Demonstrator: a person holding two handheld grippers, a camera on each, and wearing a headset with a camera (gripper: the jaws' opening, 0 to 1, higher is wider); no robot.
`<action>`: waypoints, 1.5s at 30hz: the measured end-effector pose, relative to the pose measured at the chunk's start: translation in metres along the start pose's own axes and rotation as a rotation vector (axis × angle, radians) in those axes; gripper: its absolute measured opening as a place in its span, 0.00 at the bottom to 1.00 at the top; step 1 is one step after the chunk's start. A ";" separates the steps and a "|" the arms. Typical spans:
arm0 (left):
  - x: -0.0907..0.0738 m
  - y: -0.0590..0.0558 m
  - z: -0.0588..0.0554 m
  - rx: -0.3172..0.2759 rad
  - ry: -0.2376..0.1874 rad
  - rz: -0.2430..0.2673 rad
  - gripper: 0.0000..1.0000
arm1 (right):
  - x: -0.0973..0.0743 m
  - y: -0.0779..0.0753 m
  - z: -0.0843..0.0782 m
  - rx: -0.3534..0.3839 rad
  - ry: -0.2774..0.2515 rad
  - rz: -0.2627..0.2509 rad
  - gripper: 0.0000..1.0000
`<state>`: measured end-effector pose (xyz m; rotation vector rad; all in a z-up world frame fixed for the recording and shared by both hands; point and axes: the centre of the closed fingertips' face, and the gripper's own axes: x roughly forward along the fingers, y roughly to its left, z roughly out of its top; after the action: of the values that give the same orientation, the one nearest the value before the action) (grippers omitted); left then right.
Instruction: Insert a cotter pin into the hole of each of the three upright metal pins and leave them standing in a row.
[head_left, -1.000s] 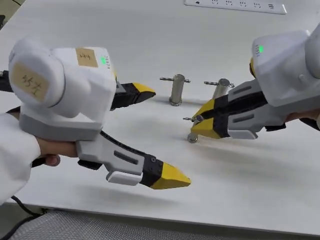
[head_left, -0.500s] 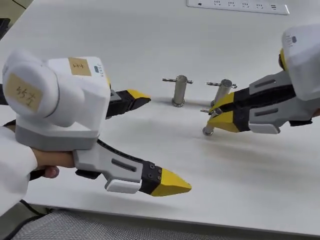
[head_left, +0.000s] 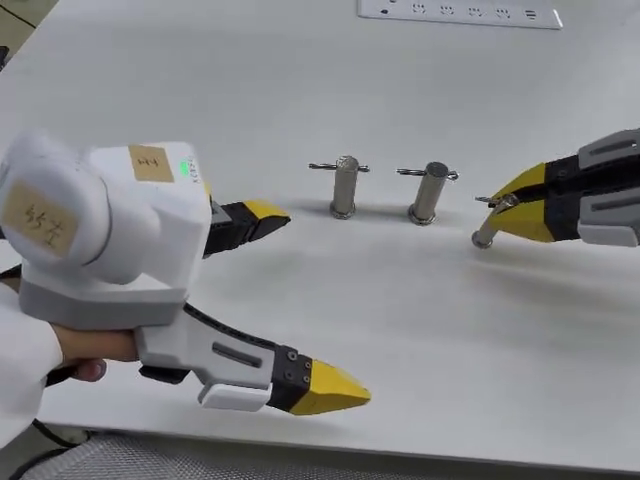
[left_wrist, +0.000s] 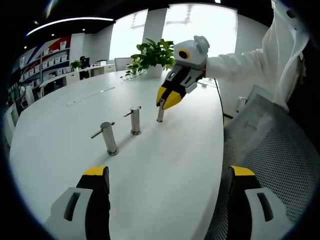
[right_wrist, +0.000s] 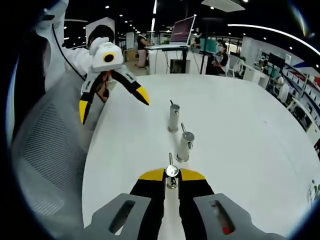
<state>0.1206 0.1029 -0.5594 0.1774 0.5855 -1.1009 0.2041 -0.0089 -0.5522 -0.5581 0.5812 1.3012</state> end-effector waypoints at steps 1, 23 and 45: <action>0.000 0.000 0.000 0.000 0.002 0.000 0.98 | 0.000 -0.002 -0.001 -0.002 0.001 -0.001 0.03; -0.012 0.005 0.005 0.007 0.005 0.040 0.97 | 0.006 -0.042 -0.022 -0.004 0.017 0.010 0.04; -0.024 0.007 0.010 0.018 0.012 0.074 0.97 | 0.011 -0.044 -0.025 0.020 0.008 -0.006 0.17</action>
<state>0.1224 0.1208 -0.5398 0.2195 0.5760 -1.0344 0.2475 -0.0259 -0.5753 -0.5481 0.5983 1.2872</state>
